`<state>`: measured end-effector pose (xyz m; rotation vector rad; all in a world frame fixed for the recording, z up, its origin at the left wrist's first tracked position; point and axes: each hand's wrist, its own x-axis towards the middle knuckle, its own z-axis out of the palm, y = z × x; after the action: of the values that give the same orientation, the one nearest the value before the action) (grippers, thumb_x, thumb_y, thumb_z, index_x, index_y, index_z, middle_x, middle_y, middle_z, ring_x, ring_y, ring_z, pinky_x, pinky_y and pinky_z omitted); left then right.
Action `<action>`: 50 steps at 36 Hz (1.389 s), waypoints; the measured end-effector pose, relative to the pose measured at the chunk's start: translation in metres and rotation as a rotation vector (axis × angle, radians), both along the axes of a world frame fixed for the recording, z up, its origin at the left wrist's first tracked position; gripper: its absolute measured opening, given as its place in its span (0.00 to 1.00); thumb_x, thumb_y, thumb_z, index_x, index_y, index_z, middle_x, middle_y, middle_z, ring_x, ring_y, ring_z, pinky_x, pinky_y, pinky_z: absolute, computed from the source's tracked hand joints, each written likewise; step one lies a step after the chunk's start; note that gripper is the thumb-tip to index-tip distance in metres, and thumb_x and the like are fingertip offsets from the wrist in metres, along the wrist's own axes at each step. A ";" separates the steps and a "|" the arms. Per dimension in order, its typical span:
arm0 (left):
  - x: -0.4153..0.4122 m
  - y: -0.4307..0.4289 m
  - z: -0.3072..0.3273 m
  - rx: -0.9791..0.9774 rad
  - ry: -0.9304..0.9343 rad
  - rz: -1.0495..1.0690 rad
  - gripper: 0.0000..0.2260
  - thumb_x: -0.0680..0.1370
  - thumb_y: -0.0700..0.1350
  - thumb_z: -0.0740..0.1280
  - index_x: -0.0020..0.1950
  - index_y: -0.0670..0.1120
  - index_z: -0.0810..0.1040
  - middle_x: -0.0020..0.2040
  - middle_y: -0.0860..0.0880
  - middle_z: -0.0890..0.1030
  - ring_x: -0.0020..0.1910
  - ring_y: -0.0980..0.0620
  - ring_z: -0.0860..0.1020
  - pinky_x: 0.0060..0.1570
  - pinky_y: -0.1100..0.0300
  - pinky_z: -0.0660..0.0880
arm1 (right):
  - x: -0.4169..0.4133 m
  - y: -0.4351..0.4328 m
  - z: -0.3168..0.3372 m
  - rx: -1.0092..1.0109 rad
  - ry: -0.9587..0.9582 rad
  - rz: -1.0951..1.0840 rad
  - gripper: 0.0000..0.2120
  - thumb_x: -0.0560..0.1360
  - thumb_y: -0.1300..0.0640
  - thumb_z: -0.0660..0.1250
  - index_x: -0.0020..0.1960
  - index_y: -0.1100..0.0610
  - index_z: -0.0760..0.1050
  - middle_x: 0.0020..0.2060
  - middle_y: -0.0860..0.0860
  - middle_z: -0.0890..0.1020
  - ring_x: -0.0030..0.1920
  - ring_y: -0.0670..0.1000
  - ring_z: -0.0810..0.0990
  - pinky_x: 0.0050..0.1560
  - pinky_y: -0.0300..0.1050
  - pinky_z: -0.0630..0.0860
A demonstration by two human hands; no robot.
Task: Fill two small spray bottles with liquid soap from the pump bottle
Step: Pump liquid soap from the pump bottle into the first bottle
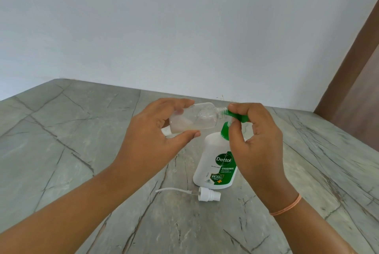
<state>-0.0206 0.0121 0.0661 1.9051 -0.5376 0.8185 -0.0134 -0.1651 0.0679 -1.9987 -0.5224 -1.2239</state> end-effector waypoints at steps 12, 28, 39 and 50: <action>0.000 -0.001 -0.002 -0.014 -0.008 -0.009 0.21 0.65 0.53 0.74 0.57 0.58 0.76 0.55 0.60 0.78 0.53 0.62 0.77 0.51 0.65 0.77 | 0.003 0.000 -0.006 -0.013 -0.119 -0.019 0.09 0.72 0.62 0.58 0.48 0.61 0.76 0.44 0.47 0.76 0.45 0.50 0.76 0.47 0.48 0.75; -0.002 -0.002 -0.002 -0.008 -0.016 -0.007 0.21 0.66 0.52 0.74 0.58 0.56 0.76 0.56 0.60 0.77 0.53 0.62 0.77 0.51 0.65 0.77 | -0.001 0.001 0.000 0.004 -0.041 -0.019 0.10 0.71 0.59 0.57 0.48 0.58 0.75 0.43 0.46 0.76 0.44 0.50 0.76 0.45 0.49 0.76; -0.002 -0.003 -0.002 -0.003 0.020 -0.020 0.21 0.65 0.52 0.74 0.57 0.56 0.76 0.55 0.61 0.77 0.53 0.63 0.77 0.50 0.71 0.75 | 0.010 0.000 -0.011 -0.059 -0.184 -0.051 0.09 0.72 0.64 0.58 0.48 0.64 0.76 0.45 0.47 0.75 0.46 0.49 0.75 0.48 0.47 0.73; 0.002 -0.001 -0.004 0.017 0.016 -0.002 0.21 0.65 0.53 0.74 0.57 0.56 0.76 0.54 0.63 0.77 0.53 0.63 0.77 0.49 0.72 0.75 | 0.014 0.002 -0.013 -0.050 -0.129 -0.055 0.10 0.72 0.63 0.58 0.48 0.62 0.76 0.44 0.52 0.78 0.45 0.51 0.75 0.48 0.41 0.71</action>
<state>-0.0191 0.0108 0.0621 1.9246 -0.5380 0.7999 0.0004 -0.1630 0.0546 -1.9963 -0.5696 -1.3928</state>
